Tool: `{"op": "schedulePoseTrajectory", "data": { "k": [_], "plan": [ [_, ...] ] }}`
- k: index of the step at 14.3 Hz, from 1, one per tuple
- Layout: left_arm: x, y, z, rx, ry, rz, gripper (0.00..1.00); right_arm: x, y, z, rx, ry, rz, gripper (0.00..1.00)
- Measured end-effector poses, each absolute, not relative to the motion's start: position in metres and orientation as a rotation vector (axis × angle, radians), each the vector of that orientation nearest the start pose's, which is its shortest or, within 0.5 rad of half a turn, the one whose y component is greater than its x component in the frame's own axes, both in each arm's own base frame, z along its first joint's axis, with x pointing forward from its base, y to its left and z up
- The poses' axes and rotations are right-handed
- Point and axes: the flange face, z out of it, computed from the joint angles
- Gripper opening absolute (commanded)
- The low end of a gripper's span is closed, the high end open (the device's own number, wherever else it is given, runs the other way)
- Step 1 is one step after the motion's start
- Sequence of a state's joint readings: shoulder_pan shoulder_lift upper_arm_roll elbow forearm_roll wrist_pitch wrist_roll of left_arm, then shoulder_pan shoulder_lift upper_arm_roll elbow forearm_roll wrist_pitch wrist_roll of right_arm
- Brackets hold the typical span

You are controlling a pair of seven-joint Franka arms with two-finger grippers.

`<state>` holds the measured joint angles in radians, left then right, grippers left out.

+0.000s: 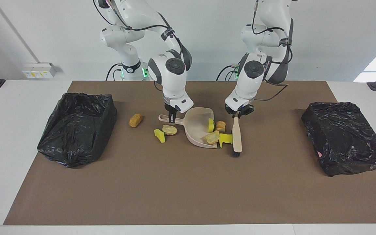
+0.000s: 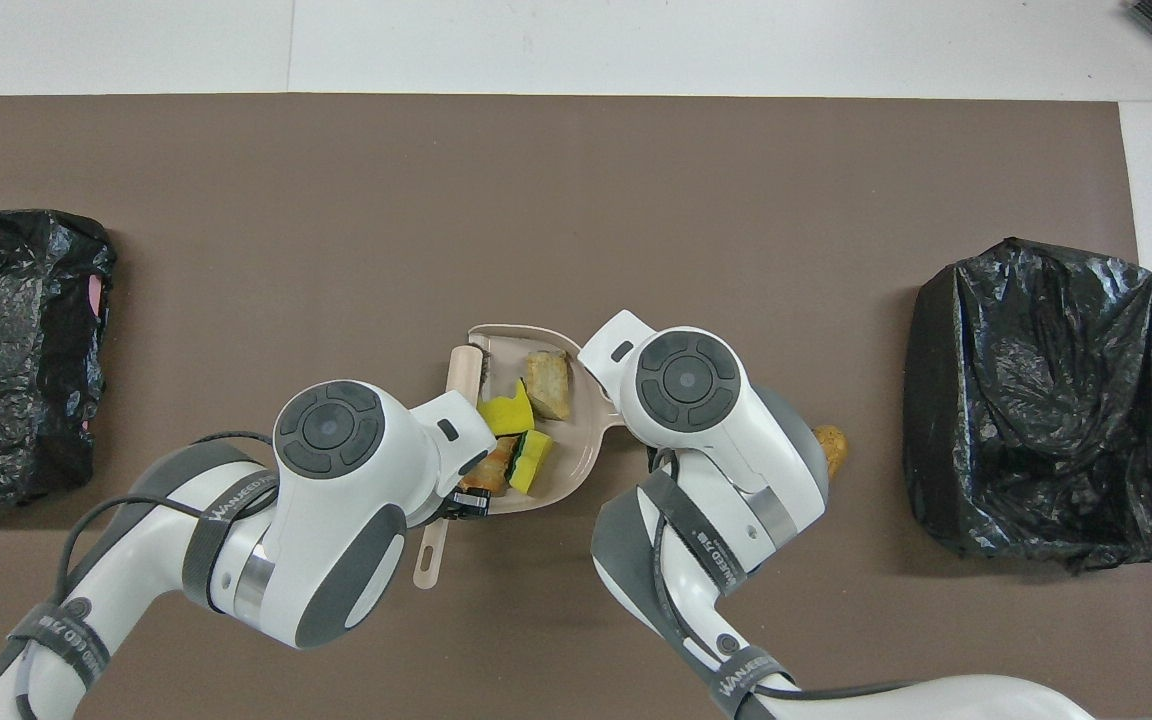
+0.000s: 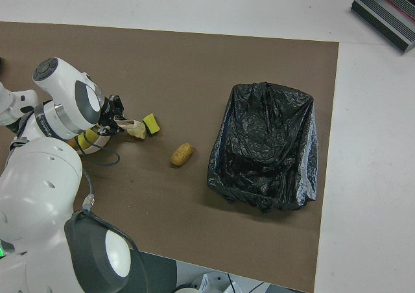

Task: Sweep and dump trash in bin
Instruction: 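Sweep more sponge pieces with the brush into the held dustpan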

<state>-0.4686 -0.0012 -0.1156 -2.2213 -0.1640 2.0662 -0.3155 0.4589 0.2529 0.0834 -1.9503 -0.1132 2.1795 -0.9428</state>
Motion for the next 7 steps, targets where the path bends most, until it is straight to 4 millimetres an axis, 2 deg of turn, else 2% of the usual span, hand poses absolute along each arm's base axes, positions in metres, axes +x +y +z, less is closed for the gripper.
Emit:
{"op": "schedulePoseTrajectory", "data": {
  "k": [5, 7],
  "plan": [
    [0.42, -0.288, 0.366, -3.184, 0.022, 0.339, 0.0, 0.536, 0.284, 0.352, -2.263, -2.258, 0.015, 0.0],
    [0.427, -0.289, 0.378, -3.201, -0.008, 0.305, 0.0, 0.543, 0.275, 0.354, -2.246, -2.264, 0.005, 0.0]
  ]
}}
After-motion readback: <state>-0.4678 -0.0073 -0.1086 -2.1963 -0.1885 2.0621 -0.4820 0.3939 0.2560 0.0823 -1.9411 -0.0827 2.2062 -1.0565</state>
